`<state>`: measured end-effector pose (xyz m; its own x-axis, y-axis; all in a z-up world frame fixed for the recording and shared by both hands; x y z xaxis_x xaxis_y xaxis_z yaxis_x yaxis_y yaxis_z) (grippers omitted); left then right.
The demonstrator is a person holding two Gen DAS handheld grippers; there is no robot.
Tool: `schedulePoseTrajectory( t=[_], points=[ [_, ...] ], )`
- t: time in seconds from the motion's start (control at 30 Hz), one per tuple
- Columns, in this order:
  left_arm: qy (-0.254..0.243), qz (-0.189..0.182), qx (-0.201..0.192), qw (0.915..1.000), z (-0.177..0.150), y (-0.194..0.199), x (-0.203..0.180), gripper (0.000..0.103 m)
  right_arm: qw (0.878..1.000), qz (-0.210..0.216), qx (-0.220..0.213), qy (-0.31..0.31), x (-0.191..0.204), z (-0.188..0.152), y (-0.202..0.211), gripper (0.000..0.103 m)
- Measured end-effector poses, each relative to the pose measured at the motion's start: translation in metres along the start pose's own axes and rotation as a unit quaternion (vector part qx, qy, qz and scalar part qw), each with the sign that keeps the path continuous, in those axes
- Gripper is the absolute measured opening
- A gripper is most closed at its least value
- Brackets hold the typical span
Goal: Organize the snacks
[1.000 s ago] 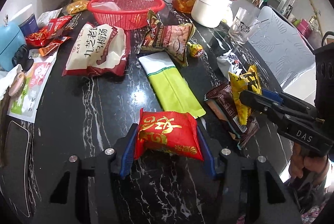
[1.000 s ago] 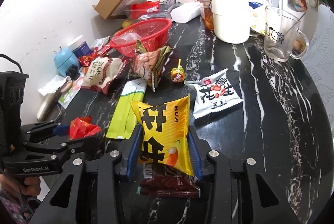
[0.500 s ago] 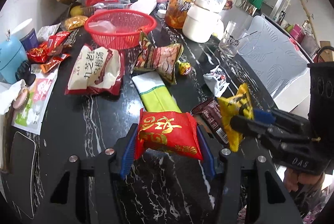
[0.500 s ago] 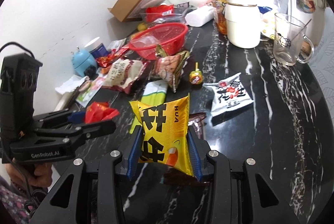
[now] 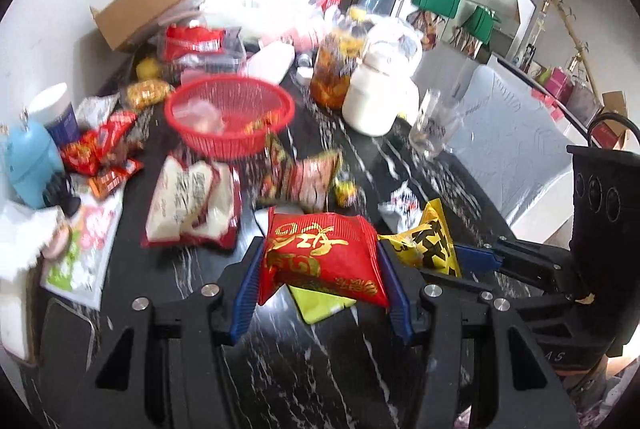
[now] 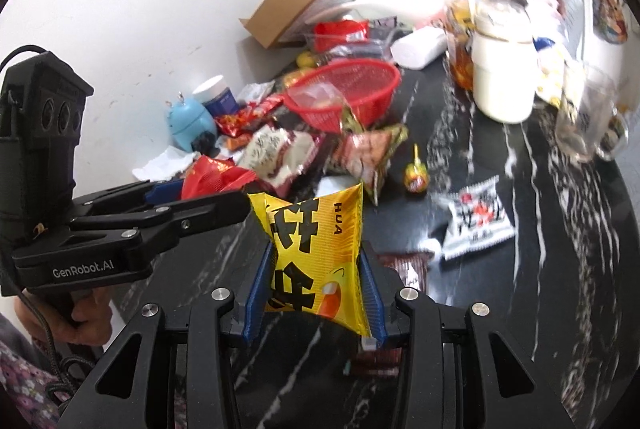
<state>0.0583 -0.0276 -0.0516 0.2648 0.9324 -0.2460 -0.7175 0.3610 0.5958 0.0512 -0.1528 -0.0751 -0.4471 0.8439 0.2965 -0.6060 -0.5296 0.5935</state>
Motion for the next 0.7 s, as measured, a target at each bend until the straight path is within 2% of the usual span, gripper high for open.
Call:
schedulePoseTrajectory(
  t=[0.4,0.7],
  points=[
    [-0.025,0.007,-0.086,0.996,0.071,0.009,0.003,0.054,0.999,0.002,-0.044,0.03,0.0,0.067,0.0,0.041],
    [-0.026,0.008,-0.117,0.9928,0.118,-0.004,0.014,0.054,0.996,0.0,-0.072,0.045,-0.01,0.122,-0.011,0.041]
  ],
)
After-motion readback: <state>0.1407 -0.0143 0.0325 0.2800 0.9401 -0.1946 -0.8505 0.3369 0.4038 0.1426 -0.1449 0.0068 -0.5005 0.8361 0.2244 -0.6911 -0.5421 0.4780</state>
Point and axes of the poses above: each gripper's, at about its wrist camera, not at the fingertips, and y roughly against the way its jaws point, x to its left, z to its top, the point moved 5 cm from there along -y, roughly the way its jaws point, and after that the axes turned 6 degrees about -x, right-handed, at the moved point
